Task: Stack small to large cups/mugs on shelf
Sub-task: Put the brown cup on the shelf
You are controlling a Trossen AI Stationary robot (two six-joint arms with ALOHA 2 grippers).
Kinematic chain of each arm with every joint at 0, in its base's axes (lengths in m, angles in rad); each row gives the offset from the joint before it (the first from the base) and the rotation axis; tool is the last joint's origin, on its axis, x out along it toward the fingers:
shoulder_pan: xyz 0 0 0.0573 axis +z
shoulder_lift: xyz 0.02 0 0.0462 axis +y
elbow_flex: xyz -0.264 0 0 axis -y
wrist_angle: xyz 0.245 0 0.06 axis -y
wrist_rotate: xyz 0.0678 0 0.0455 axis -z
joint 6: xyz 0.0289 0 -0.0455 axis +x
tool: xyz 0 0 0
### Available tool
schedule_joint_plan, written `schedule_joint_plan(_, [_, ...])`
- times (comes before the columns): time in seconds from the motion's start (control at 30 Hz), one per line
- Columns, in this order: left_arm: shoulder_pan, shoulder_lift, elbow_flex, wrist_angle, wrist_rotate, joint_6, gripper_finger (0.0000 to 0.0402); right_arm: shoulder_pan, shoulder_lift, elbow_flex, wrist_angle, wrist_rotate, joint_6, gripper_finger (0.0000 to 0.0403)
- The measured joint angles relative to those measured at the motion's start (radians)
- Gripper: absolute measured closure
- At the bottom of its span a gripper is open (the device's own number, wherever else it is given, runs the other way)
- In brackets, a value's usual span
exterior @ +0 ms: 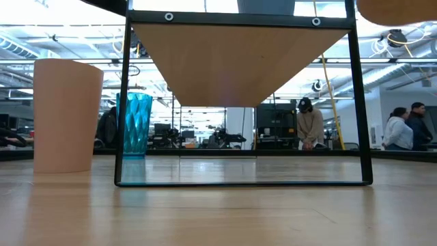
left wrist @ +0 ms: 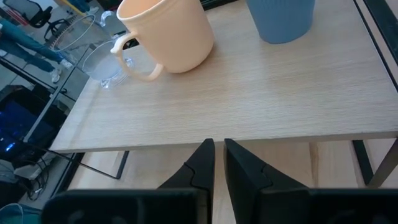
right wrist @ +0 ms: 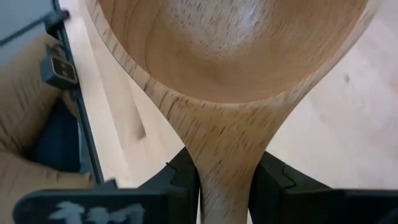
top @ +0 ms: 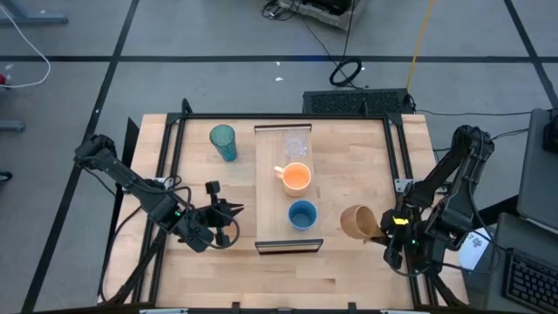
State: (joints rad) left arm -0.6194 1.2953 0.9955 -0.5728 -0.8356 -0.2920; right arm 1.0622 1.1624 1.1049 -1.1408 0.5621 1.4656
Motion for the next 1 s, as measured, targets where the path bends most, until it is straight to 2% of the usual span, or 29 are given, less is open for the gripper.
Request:
schedule_joint_plan(0.33, [0.0, 0.0, 0.0, 0.0, 0.0, -0.005, 0.0364, 0.0, -0.055, 0.0, 0.069, 0.195, -0.159, 0.0323])
schedule_joint_plan(0.73, [0.0, 0.0, 0.0, 0.002, -0.001, -0.006, 0.0364, -0.037, -0.145, 0.0, 0.267, 0.43, -0.429, 0.0323])
schedule_joint_plan(0.87, [0.0, 0.0, 0.0, 0.024, -0.001, 0.002, 0.0364, -0.102, -0.158, 0.0, 0.443, 0.473, -0.615, 0.0323])
schedule_joint_plan(1.0, [0.0, 0.0, 0.0, 0.059, -0.001, 0.035, 0.0364, -0.172, -0.164, 0.0, 0.711, 0.489, -0.915, 0.0323])
